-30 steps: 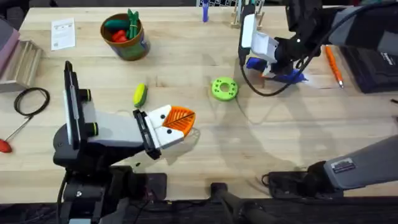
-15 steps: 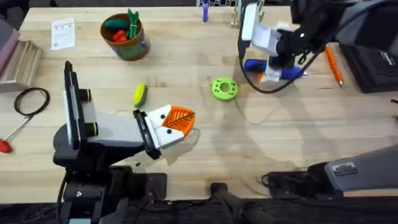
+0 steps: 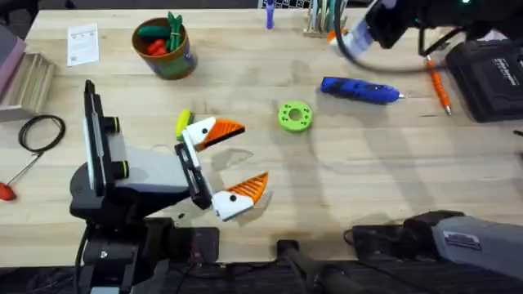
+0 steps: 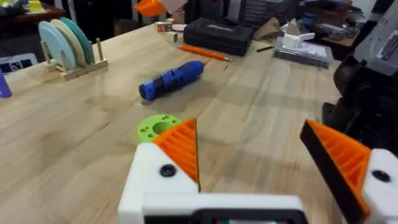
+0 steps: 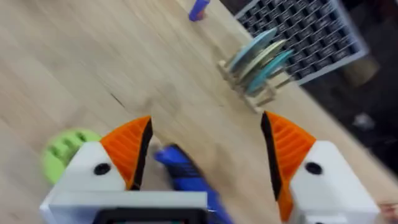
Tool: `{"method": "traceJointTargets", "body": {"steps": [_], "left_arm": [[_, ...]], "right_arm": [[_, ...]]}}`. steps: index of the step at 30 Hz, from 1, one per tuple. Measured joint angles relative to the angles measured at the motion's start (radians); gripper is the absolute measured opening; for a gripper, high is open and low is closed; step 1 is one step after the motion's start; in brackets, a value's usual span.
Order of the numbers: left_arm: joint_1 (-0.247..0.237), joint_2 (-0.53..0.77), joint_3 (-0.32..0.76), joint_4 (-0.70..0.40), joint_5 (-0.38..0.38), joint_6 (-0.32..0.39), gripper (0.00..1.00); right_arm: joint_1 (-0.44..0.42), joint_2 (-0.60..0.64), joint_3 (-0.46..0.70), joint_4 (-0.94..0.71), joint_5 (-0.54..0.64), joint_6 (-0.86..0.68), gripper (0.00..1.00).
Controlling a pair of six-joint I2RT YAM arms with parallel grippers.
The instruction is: Pick up the gripper from the table and insert it into the empty holder that is missing its gripper. Then pick up a screw, insert it into the mounting hole, and use the screwdriver to tighten it. Finally, clean up the table by picking up the vegetable and placing it into the bucket.
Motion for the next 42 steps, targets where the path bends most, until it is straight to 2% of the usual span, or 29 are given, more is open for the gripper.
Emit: {"method": "traceJointTargets", "body": {"steps": [2,5,9,11,13,15,18,22,26,33,39,42], "left_arm": [[0.000,0.000,0.000,0.001,-0.006,-0.002,0.987],[0.000,0.000,0.000,0.002,-0.016,-0.046,0.985],[0.000,0.000,0.000,0.008,-0.061,-0.090,0.986],[0.001,0.000,0.004,0.004,-0.096,-0.100,0.986],[0.008,0.000,0.038,-0.064,-0.144,-0.104,0.986],[0.016,0.000,0.097,-0.219,-0.202,-0.091,0.986],[0.024,0.007,0.195,-0.439,-0.296,-0.034,0.986],[0.024,0.096,0.413,-0.647,-0.442,0.058,0.986],[0.024,0.252,0.625,-0.779,-0.568,0.113,0.986],[0.024,0.560,0.877,-0.957,-0.718,0.159,0.985],[0.024,0.752,0.998,-0.982,-0.779,0.168,0.986],[0.029,0.814,1.042,-1.013,-0.861,0.159,0.986]], "right_arm": [[0.011,0.000,0.000,-0.005,-0.012,0.164,0.974],[0.018,-0.001,0.000,-0.050,-0.025,0.419,0.974],[0.017,-0.035,-0.003,-0.078,-0.026,0.616,0.973],[0.017,-0.077,-0.003,-0.067,-0.024,0.652,0.973],[0.017,-0.139,-0.003,-0.072,-0.013,0.676,0.973],[0.017,-0.206,-0.002,-0.094,-0.004,0.690,0.973],[0.017,-0.300,-0.002,-0.179,0.005,0.711,0.973],[0.017,-0.357,-0.002,-0.299,0.005,0.753,0.974],[0.017,-0.361,-0.020,-0.330,0.004,0.779,0.973],[0.017,-0.431,-0.213,-0.224,-0.029,0.854,0.973],[0.017,-0.507,-0.385,-0.203,-0.050,0.896,0.973],[0.017,-0.509,-0.428,-0.220,-0.053,0.902,0.973]]}}
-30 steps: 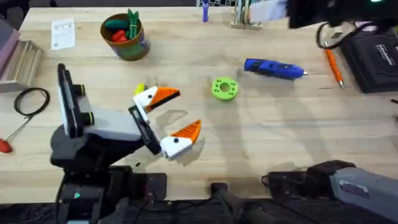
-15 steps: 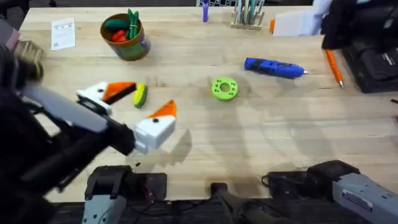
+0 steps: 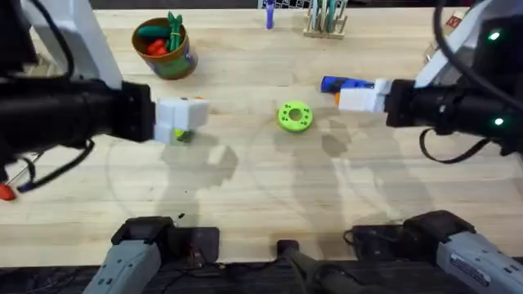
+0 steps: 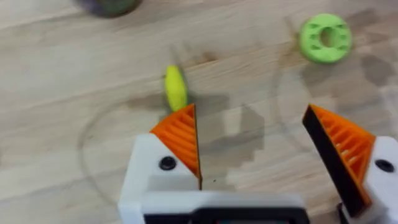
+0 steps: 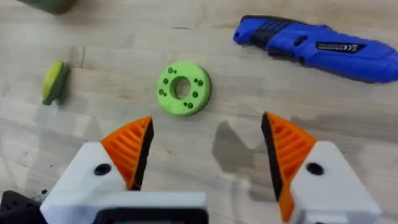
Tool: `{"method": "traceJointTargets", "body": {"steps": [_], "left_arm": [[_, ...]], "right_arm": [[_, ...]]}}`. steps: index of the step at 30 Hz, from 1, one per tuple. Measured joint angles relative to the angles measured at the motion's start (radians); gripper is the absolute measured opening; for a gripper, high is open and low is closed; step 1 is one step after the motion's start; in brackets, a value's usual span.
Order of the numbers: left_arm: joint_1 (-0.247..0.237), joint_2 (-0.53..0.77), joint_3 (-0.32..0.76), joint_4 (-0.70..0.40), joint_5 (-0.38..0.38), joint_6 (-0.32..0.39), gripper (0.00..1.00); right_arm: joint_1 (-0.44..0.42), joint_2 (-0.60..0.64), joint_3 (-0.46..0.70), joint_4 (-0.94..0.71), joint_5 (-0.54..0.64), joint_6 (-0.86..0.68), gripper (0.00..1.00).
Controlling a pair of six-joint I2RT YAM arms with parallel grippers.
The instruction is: Pick up the gripper from the table and insert it into the empty holder that is missing its gripper. Then pick up a screw, insert it into the mounting hole, and use the screwdriver to tighten it. Finally, clean up the table by picking up the vegetable and placing it into the bucket.
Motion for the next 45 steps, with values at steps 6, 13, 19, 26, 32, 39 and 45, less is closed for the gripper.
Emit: {"method": "traceJointTargets", "body": {"steps": [6,13,19,26,32,39,45], "left_arm": [[0.009,0.203,0.076,-0.070,-0.162,-0.044,0.984],[0.009,0.482,0.076,-0.003,-0.272,-0.142,0.985],[0.009,0.622,0.076,0.057,-0.293,-0.160,0.985],[0.009,0.759,0.073,0.139,-0.267,-0.160,0.987],[0.009,0.851,0.052,0.175,-0.261,-0.149,0.976],[0.009,0.883,0.049,0.175,-0.258,-0.140,0.453],[0.009,0.880,0.051,0.172,-0.250,-0.133,0.029]], "right_arm": [[0.000,0.009,-0.013,-0.003,-0.003,0.008,0.994],[-0.002,0.013,-0.014,-0.001,-0.004,0.011,0.994],[-0.023,0.013,-0.014,-0.002,-0.004,0.012,0.993],[-0.040,0.013,-0.014,-0.002,-0.006,0.014,0.994],[-0.042,0.013,-0.014,-0.002,-0.006,0.014,0.993],[-0.042,0.013,-0.014,-0.002,-0.006,0.014,0.993],[-0.042,0.013,-0.014,-0.002,-0.006,0.014,0.992]]}}
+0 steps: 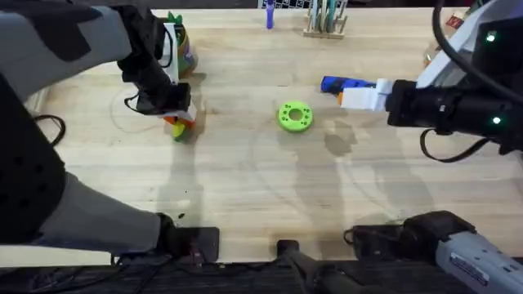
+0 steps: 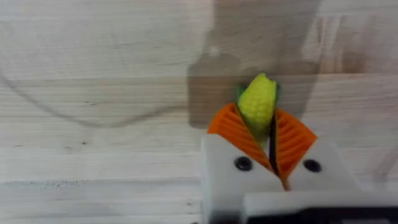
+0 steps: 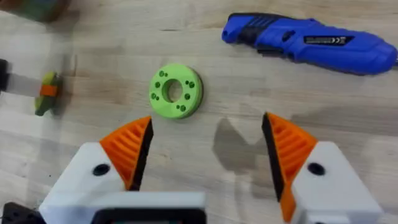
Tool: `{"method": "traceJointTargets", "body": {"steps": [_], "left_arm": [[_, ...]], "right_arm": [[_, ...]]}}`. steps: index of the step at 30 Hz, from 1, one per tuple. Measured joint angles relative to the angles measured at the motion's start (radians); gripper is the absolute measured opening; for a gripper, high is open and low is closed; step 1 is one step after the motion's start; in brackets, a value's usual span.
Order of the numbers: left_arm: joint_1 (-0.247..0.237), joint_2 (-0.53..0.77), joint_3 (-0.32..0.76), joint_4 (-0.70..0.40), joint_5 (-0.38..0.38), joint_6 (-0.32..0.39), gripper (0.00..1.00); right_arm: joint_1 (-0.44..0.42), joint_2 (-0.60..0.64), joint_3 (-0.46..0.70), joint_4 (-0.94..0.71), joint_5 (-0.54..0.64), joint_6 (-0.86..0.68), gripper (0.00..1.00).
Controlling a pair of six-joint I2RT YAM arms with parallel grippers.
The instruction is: Pick up the gripper from the table and insert it into the empty holder that is missing its gripper. Then pick up a screw, insert it into the mounting hole, and use the screwdriver to tighten it. Finally, clean up the table by picking up the vegetable and placing it into the bucket.
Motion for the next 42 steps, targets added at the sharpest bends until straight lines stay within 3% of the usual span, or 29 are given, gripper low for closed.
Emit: {"method": "traceJointTargets", "body": {"steps": [9,17,24,33,42], "left_arm": [[0.000,-0.040,0.032,-0.037,0.000,-0.005,0.029],[0.000,-0.182,0.293,-0.027,-0.007,-0.011,0.029],[0.004,-0.185,0.341,0.165,-0.029,-0.007,0.029],[0.059,-0.031,0.341,0.365,-0.051,-0.007,0.029],[0.087,0.026,0.340,0.419,-0.053,-0.004,0.039]], "right_arm": [[0.000,0.000,0.000,0.005,0.000,0.000,0.991],[0.000,0.000,0.000,0.016,0.000,0.000,0.991],[0.000,0.000,0.000,0.016,0.000,0.000,0.991],[0.000,0.000,0.000,0.016,0.000,0.000,0.993],[0.000,0.000,0.000,0.016,0.000,0.000,0.993]]}}
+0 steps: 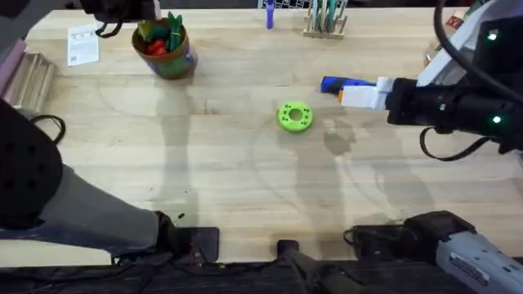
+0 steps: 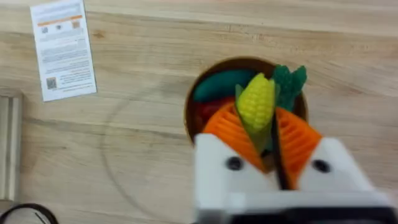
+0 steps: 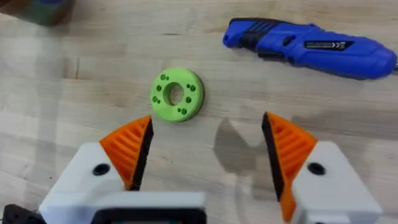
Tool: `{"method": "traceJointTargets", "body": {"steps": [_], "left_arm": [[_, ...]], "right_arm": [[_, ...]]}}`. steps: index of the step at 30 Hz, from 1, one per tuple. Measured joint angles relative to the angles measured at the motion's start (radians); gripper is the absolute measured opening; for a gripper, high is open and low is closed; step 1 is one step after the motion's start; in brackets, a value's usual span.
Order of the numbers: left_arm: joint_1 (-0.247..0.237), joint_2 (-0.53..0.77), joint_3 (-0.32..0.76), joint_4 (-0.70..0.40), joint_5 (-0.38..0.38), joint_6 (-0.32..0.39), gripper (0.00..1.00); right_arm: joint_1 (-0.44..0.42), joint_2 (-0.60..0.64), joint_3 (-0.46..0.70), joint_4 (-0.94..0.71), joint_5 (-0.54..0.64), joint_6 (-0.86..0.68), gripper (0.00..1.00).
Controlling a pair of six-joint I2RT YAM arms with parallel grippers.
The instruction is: Pick up the gripper from the table and insert it into the empty holder that is missing its gripper. Then pick up a screw, insert it into the mounting hole, and use the screwdriver to tighten it. Finally, clean up the table by picking up the vegetable and placing it into the bucket.
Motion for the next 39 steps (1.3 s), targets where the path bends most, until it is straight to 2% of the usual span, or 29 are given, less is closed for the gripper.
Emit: {"method": "traceJointTargets", "body": {"steps": [5,6,7,10,13,18,21,23,26,30,32,39], "left_arm": [[-0.001,0.000,0.000,-0.004,0.000,0.004,0.825],[-0.001,0.000,0.000,-0.004,0.000,0.002,0.940],[-0.001,0.000,0.000,-0.004,0.000,0.001,0.973],[-0.001,-0.002,0.000,-0.024,0.000,-0.014,0.985],[-0.001,-0.022,0.000,-0.089,0.008,-0.031,0.985],[-0.010,-0.134,0.000,-0.257,0.015,-0.049,0.987],[-0.035,-0.221,0.000,-0.369,0.000,-0.053,0.987],[-0.070,-0.273,0.000,-0.420,-0.008,-0.053,0.988],[-0.146,-0.348,-0.032,-0.461,-0.018,-0.062,0.987],[-0.270,-0.457,-0.167,-0.480,-0.032,-0.103,0.988],[-0.313,-0.497,-0.241,-0.481,-0.042,-0.132,0.987],[-0.384,-0.646,-0.445,-0.489,-0.053,-0.224,0.988]], "right_arm": [[0.000,0.000,0.000,0.000,0.000,0.000,0.993],[0.000,0.000,0.000,0.000,0.000,0.000,0.993],[0.000,0.000,0.000,0.000,0.000,0.000,0.992],[0.000,0.000,0.000,0.000,0.000,0.000,0.994],[0.000,0.000,0.000,0.000,0.000,0.000,0.993],[0.000,0.000,0.000,0.000,0.000,0.000,0.993],[0.000,0.000,0.000,0.000,0.000,0.000,0.991],[0.000,0.000,0.000,0.000,0.000,0.000,0.991],[0.000,0.000,0.000,0.000,0.000,0.000,0.992],[0.000,0.000,0.000,0.000,0.000,0.000,0.992],[0.000,0.000,0.000,0.000,0.000,0.000,0.992],[0.000,0.000,0.000,-0.002,0.000,0.000,0.993]]}}
